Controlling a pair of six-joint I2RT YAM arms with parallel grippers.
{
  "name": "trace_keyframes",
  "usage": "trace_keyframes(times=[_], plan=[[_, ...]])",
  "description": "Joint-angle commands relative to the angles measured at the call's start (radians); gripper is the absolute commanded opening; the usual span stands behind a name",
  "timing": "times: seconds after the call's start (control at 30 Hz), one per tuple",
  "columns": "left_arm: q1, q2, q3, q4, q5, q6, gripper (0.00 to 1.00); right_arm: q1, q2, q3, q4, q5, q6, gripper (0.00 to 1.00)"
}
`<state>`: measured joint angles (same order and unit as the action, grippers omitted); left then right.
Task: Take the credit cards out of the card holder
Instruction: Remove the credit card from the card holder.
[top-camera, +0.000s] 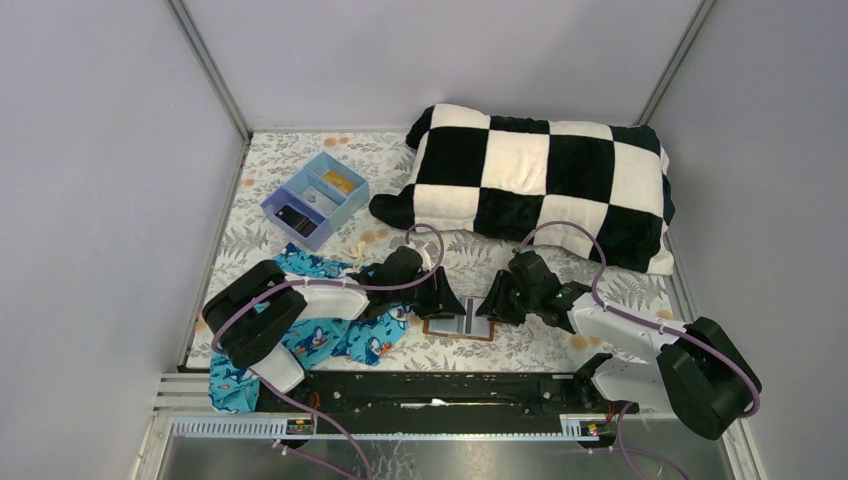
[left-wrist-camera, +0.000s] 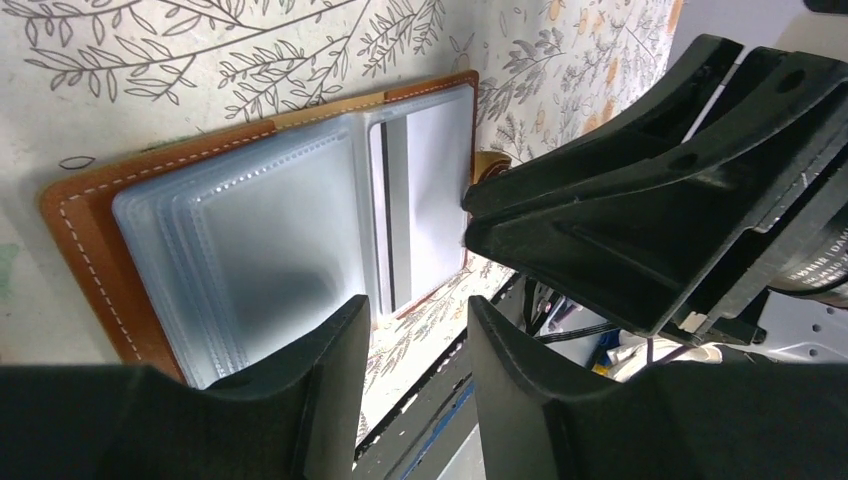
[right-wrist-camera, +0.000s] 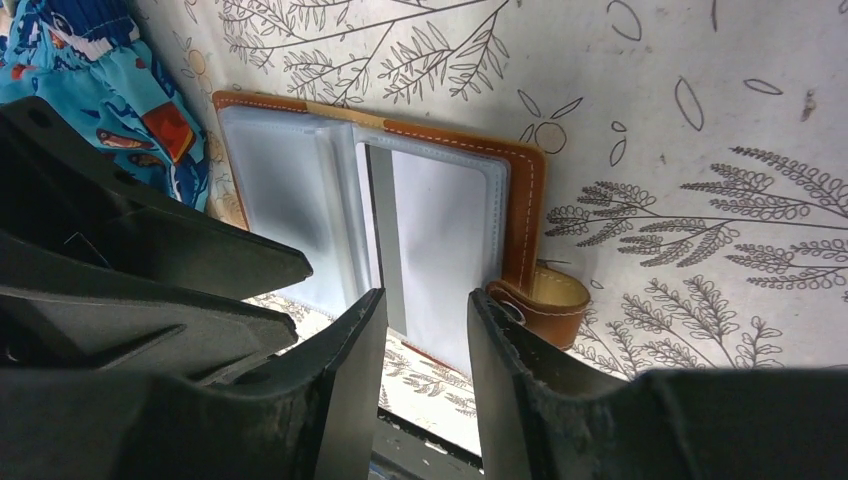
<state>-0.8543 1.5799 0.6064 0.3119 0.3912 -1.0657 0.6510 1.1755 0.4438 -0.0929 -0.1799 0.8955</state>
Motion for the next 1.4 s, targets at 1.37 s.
trace_keyframes(times=[1.37], plan=[[0.026,0.118,-0.048,0.186,-0.008,-0.057,0.25,0.009,0.042,-0.093,0.154,-0.021,0.026,0.36]])
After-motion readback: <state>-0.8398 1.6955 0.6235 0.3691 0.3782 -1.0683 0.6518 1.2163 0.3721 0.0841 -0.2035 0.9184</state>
